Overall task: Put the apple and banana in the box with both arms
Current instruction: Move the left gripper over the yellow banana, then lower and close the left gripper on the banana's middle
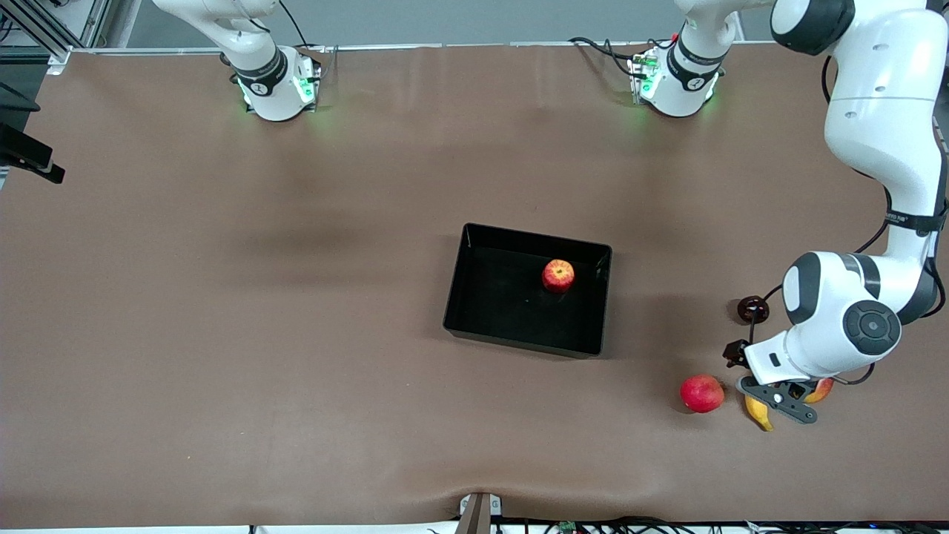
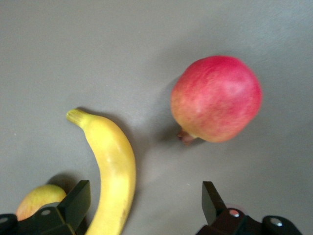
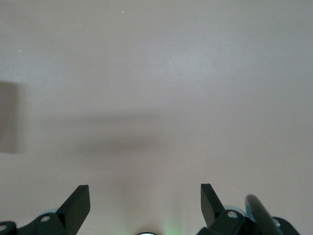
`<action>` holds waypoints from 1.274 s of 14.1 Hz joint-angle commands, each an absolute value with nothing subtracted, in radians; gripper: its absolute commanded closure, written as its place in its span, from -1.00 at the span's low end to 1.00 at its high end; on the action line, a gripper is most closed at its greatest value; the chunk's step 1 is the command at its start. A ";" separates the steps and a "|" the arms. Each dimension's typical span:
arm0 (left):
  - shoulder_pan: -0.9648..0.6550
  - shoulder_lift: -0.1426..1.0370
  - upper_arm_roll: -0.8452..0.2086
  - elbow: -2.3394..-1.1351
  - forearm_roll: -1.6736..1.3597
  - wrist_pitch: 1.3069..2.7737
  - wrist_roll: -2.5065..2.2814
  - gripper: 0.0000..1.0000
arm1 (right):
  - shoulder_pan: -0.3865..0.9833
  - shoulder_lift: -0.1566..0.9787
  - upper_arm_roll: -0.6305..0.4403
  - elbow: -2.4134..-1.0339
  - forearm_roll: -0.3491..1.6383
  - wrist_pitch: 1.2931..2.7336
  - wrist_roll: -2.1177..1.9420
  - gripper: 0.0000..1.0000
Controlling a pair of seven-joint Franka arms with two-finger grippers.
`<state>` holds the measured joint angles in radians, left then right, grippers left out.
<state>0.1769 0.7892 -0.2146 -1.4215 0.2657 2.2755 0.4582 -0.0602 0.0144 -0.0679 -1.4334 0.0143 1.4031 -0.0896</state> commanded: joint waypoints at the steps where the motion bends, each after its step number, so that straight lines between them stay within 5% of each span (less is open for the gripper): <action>1: 0.181 0.819 -0.216 -1.407 0.288 2.327 0.506 -1.00 | -0.084 0.006 -0.055 -1.433 0.005 1.397 -0.089 -1.00; 11: 0.181 0.876 -0.172 -1.408 0.288 2.401 0.577 -1.00 | -0.084 0.008 -0.055 -1.434 0.006 1.394 -0.087 -1.00; 15: 0.183 0.873 -0.172 -1.411 0.290 2.401 0.575 -0.51 | -0.083 0.008 -0.055 -1.434 0.008 1.394 -0.087 -1.00; 18: 0.183 0.873 -0.172 -1.413 0.288 2.401 0.574 0.14 | -0.084 0.008 -0.055 -1.434 0.008 1.396 -0.087 -1.00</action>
<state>0.1826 0.8699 -0.1749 -1.4202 0.2659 2.3916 0.5684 -0.0663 0.0144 -0.0690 -1.4336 0.0143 1.4007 -0.0896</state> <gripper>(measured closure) 0.313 0.000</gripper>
